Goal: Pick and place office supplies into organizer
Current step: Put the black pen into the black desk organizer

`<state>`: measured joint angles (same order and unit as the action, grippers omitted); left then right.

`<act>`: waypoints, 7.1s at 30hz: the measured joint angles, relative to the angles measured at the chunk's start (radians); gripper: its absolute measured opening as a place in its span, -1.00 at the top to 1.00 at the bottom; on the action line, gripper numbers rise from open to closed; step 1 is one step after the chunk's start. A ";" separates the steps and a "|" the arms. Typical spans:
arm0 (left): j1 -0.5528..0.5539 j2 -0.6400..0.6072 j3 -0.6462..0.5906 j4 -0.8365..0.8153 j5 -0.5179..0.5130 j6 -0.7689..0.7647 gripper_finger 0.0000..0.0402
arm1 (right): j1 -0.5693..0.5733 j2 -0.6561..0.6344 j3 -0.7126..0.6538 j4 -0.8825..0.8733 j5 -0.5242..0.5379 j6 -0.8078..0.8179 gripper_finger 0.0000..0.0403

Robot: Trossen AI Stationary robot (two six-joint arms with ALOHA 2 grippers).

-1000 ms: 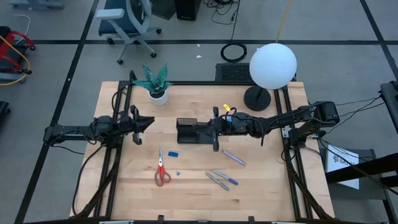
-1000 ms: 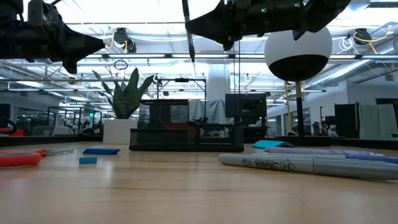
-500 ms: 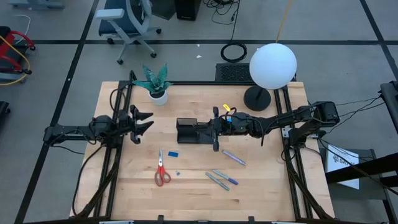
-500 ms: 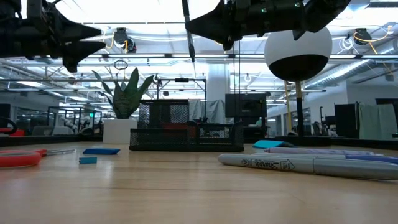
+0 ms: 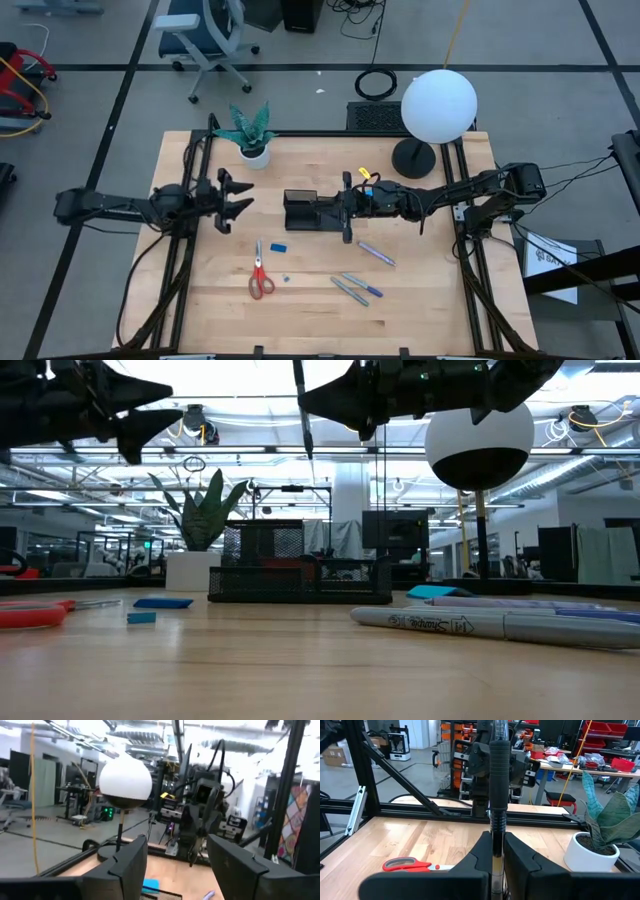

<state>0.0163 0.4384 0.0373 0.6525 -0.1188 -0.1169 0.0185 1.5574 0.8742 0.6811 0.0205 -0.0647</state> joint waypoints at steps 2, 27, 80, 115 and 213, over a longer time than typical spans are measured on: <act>-0.008 0.078 0.037 -0.003 -0.001 0.016 -0.02 | 0.000 0.000 0.000 0.000 0.000 0.000 0.91; -0.133 0.711 0.461 0.006 -0.073 0.266 0.03 | 0.010 0.000 0.000 0.001 -0.027 0.001 0.91; -0.119 1.056 0.659 0.269 0.013 0.201 0.03 | 0.017 0.001 0.000 0.010 -0.052 -0.003 0.91; -0.144 0.982 0.667 0.132 -0.041 0.284 0.82 | 0.023 0.001 0.000 -0.004 -0.052 -0.029 0.85; -0.109 1.030 0.667 0.140 0.126 -0.547 0.82 | 0.320 0.260 0.003 0.325 0.436 -1.982 0.79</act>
<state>-0.0928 1.4689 0.7044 0.7922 0.0072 -0.6634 0.3386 1.8172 0.8768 1.0057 0.4565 -2.0467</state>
